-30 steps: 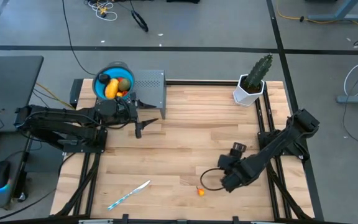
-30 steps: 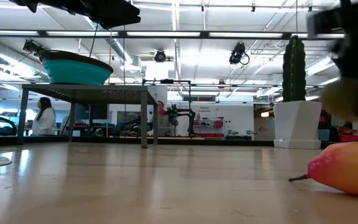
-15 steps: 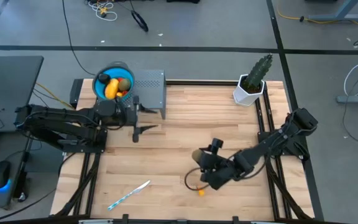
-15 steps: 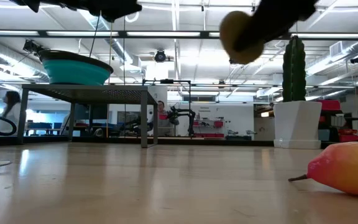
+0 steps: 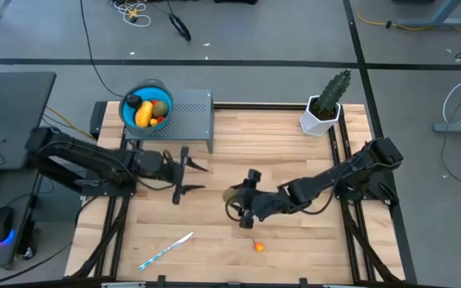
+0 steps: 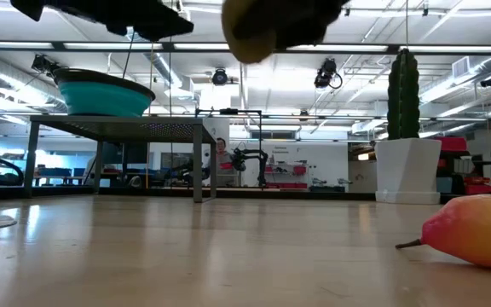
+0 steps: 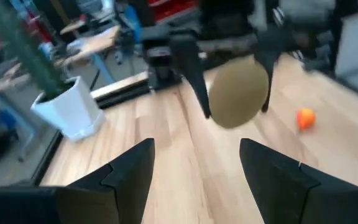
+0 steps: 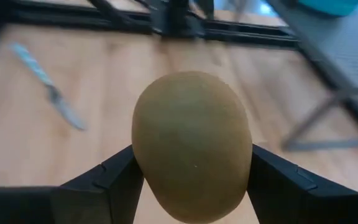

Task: Pick & Place Fruit
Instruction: Put the brown kiwi into the blue strainer bowl on the shelf

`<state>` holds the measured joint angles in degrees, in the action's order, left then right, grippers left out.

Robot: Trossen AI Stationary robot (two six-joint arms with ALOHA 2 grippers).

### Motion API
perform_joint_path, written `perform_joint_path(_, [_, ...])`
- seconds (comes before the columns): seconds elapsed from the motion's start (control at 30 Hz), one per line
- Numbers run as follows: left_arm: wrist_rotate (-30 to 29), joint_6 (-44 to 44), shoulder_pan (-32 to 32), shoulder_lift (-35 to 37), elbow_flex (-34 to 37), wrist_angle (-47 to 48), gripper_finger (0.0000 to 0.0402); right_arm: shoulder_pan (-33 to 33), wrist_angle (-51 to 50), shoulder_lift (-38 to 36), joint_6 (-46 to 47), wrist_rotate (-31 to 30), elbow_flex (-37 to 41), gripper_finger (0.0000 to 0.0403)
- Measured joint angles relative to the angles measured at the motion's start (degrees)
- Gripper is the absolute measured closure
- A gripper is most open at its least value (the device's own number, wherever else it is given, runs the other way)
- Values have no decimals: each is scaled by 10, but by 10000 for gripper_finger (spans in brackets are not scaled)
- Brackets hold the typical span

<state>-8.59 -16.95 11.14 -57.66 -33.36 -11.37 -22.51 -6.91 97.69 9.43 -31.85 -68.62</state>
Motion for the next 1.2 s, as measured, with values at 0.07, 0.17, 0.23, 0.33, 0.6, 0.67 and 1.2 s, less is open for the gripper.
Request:
perform_joint_path(0.07, [-13,-56,20,-18,0,-27,155,3,16,0,4,38,0,153])
perform_joint_path(0.17, [-62,-142,55,-45,0,-59,155,3,9,0,24,85,0,153])
perform_joint_path(0.23, [-82,-199,79,-61,0,-79,155,3,-2,0,43,108,0,153])
perform_joint_path(0.33, [-84,-258,106,-92,0,-117,153,3,-6,-1,63,114,0,153])
perform_joint_path(0.6, [-183,-319,148,-193,-1,-185,112,8,4,-1,89,107,0,153])
perform_joint_path(0.67, [-221,-336,149,-214,-1,-211,94,12,3,-1,99,107,0,153])
perform_joint_path(1.2, [-209,-334,149,-231,-1,-293,4,28,8,-1,127,110,0,153])
